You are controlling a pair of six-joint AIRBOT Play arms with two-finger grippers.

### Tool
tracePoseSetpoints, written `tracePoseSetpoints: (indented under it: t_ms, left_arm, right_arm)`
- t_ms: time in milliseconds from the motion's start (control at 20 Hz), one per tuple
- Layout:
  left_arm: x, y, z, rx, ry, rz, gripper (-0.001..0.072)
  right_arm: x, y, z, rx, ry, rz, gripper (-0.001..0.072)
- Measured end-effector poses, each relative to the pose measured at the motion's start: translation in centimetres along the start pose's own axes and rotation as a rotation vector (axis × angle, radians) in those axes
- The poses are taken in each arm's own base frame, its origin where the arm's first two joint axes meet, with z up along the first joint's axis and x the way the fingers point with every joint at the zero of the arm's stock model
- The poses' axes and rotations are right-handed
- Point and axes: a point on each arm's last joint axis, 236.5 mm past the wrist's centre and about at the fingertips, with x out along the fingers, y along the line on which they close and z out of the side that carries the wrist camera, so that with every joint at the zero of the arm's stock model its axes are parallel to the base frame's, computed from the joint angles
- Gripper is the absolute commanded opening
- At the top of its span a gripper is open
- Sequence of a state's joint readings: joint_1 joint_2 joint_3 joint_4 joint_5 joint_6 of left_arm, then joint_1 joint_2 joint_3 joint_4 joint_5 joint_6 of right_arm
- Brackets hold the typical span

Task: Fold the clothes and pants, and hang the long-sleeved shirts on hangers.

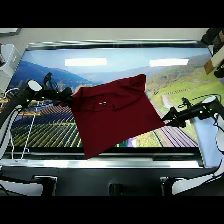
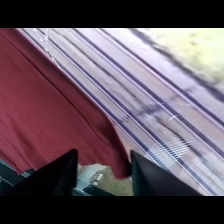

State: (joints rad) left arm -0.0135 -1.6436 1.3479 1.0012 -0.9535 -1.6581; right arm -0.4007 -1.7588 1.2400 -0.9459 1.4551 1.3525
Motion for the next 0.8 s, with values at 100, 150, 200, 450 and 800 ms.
tracePoseSetpoints:
  t_ms: [100,150,200,450,800]
  left_arm:
    - [0.0,0.0,0.0,0.000,0.000,0.000,0.0018]
    - [0.0,0.0,0.0,0.000,0.000,0.000,0.0018]
    - [0.0,0.0,0.0,0.000,0.000,0.000,0.0018]
    - [-0.1,0.0,0.0,0.001,0.001,0.000,0.0018]
    - [-0.8,-0.6,-1.7,0.012,0.064,-0.003,0.0018]
  right_arm:
    - [0.9,0.7,0.1,-0.029,0.001,-0.020,0.0046]
    - [1.4,1.1,0.1,-0.042,0.005,-0.028,0.0032]
    - [1.7,1.4,0.0,-0.051,0.010,-0.034,0.0031]
    - [-0.4,4.5,1.3,-0.069,-0.084,0.004,0.0030]
    - [-17.0,11.1,14.2,-0.130,-0.682,-0.064,0.0030]
